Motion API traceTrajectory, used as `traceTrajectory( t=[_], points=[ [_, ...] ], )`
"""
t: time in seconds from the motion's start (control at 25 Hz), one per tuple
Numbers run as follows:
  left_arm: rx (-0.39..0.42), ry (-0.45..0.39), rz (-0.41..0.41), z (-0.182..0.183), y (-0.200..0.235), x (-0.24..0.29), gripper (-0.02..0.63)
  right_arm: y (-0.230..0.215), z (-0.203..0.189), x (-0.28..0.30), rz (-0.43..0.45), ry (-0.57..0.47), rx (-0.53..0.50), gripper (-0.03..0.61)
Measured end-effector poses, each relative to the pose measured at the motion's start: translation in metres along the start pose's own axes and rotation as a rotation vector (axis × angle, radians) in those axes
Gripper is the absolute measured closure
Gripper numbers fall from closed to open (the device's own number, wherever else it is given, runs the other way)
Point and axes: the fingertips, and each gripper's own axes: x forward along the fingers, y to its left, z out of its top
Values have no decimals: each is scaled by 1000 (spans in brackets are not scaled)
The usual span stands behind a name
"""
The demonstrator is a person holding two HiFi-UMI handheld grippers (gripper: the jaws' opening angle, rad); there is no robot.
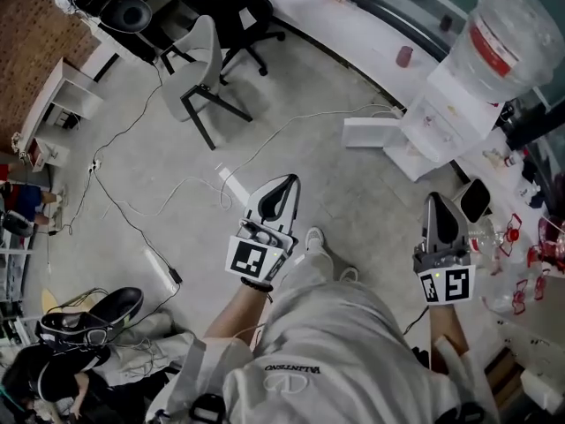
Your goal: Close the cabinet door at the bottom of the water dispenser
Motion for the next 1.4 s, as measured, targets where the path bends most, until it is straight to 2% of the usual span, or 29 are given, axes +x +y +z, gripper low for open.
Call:
traceTrajectory(
  t=[0.28, 0.48, 0.68, 0.96, 1.2, 1.32, 1.4],
  points=[
    [-4, -3, -101, -8, 50, 51, 611, 6, -8, 57, -64, 9, -8, 561],
    [-24, -1, -142, -13, 67, 80, 611, 5, -12, 78, -93, 21, 0, 561],
    [-27, 7, -180, -22, 59, 109, 611, -12, -13, 96, -76, 18, -26, 561],
    [-18, 11, -178, -39, 35, 148, 611, -50, -32, 115, -17, 27, -13, 561],
    [-42, 58, -186, -112, 37, 186, 611, -80, -96, 151, 41, 38, -4, 561],
    [-11, 59, -201, -178, 48, 204, 611, -90, -156, 177, 48, 21, -7, 560],
    [16, 55, -220, -236, 58, 220, 611, -96, -212, 197, 48, 8, -24, 560]
  ],
)
